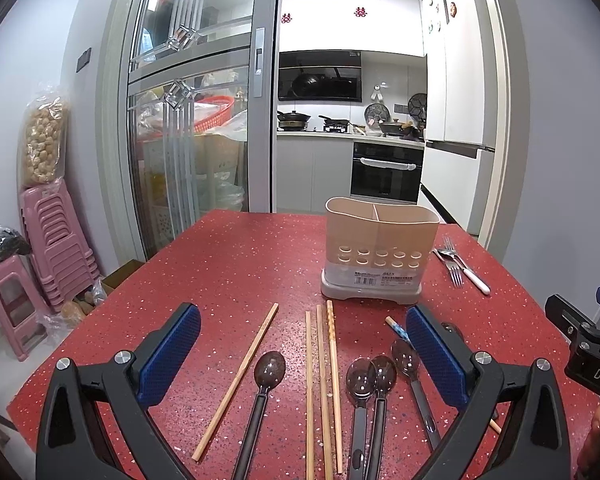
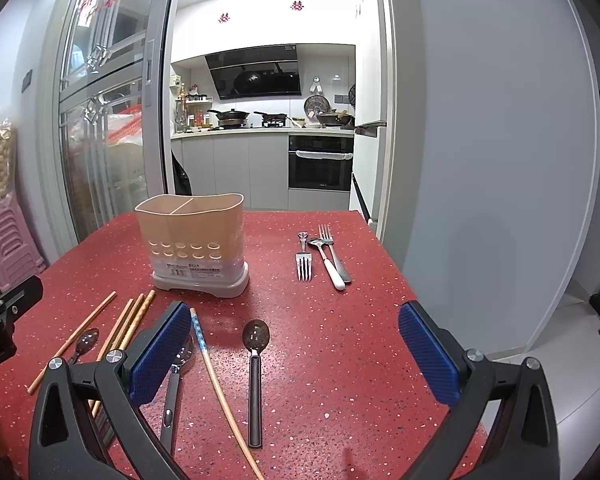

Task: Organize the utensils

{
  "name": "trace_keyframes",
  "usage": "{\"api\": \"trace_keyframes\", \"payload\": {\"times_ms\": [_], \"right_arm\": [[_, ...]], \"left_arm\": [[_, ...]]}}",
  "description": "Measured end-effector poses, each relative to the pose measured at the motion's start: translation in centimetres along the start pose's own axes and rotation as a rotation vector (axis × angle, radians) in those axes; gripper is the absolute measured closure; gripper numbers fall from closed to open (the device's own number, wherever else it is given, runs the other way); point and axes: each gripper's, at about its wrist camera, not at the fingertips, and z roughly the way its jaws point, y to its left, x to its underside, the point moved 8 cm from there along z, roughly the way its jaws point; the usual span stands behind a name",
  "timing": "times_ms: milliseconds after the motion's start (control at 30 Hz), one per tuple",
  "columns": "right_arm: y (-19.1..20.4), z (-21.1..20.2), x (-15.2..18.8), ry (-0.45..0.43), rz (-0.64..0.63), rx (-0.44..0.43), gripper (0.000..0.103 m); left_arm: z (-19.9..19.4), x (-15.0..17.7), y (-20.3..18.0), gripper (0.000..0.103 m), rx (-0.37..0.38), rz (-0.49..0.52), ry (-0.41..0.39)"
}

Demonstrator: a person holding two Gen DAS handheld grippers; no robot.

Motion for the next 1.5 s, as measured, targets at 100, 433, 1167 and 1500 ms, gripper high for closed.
{"api": "trace_keyframes", "payload": {"times_ms": [100, 433, 1167, 1500], "right_arm": [[0.16, -0.1, 0.01, -0.005, -0.003, -0.001, 0.0], [0.41, -0.1, 0.18, -0.002, -0.004, -0.004, 0.0], [0.42, -0.12, 0.15, -0.003, -0.004, -0.006, 0.0], [0.42, -0.11, 0.17, -0.003, -0.003, -0.006, 0.0]], "left_arm": [[-0.08, 0.04, -0.01, 0.0, 0.0, -0.001, 0.0], [-0.17, 0.03, 0.1, 0.0, -0.002, 0.0, 0.003], [-0.11, 0.17, -0.01, 0.0, -0.003, 0.007, 0.005], [-0.18, 0.2, -0.02, 0.0, -0.003, 0.009, 0.005]]}}
